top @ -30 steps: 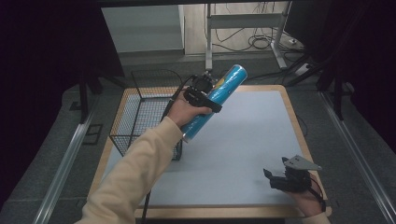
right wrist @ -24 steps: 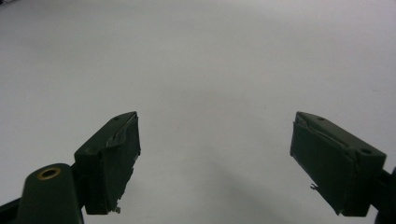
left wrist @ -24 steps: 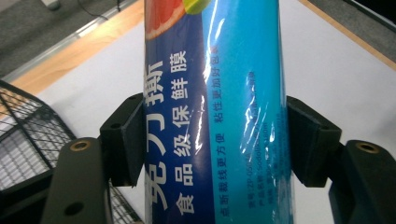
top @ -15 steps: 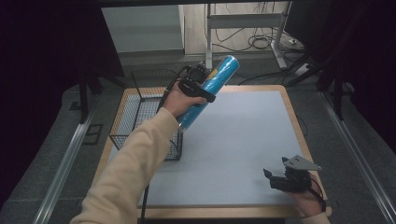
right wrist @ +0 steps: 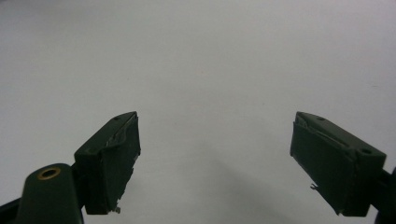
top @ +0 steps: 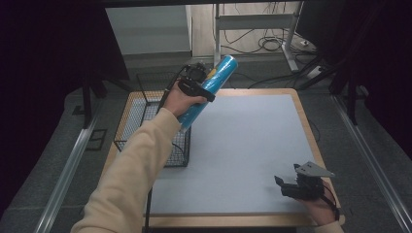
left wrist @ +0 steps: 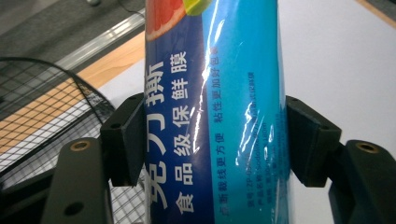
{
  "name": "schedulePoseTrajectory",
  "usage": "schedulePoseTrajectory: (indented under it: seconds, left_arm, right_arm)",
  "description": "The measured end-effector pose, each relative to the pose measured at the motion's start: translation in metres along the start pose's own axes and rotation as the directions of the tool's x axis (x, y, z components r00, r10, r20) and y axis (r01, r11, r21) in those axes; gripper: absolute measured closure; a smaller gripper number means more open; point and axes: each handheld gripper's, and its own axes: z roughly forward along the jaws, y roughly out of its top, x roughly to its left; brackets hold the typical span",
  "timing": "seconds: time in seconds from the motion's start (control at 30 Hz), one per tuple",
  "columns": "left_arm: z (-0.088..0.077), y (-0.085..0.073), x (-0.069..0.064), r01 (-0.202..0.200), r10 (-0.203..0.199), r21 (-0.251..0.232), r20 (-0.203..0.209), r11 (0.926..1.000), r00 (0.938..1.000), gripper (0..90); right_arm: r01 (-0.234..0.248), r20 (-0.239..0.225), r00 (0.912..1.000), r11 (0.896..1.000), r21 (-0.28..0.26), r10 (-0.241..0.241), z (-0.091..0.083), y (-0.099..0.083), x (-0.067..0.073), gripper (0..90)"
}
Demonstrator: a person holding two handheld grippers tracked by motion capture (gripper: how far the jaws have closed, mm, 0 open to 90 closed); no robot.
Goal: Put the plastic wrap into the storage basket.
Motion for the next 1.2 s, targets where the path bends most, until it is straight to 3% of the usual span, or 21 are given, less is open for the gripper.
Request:
schedulePoseTrajectory:
  seconds: [0.6,1.2]
  left_arm:
    - [0.003,-0.018,0.032,0.045,-0.044,0.017,-0.045,0.9988,0.998,31.7]
    - [0.009,-0.034,0.059,0.079,-0.074,0.046,-0.108,0.9958,0.9914,31.8]
  right_arm:
    - [0.001,0.001,1.0,1.0,0.002,-0.001,0.001,0.0,0.0,16.4]
    - [-0.003,0.003,1.0,1.0,0.005,0.003,0.001,0.0,0.0,16.4]
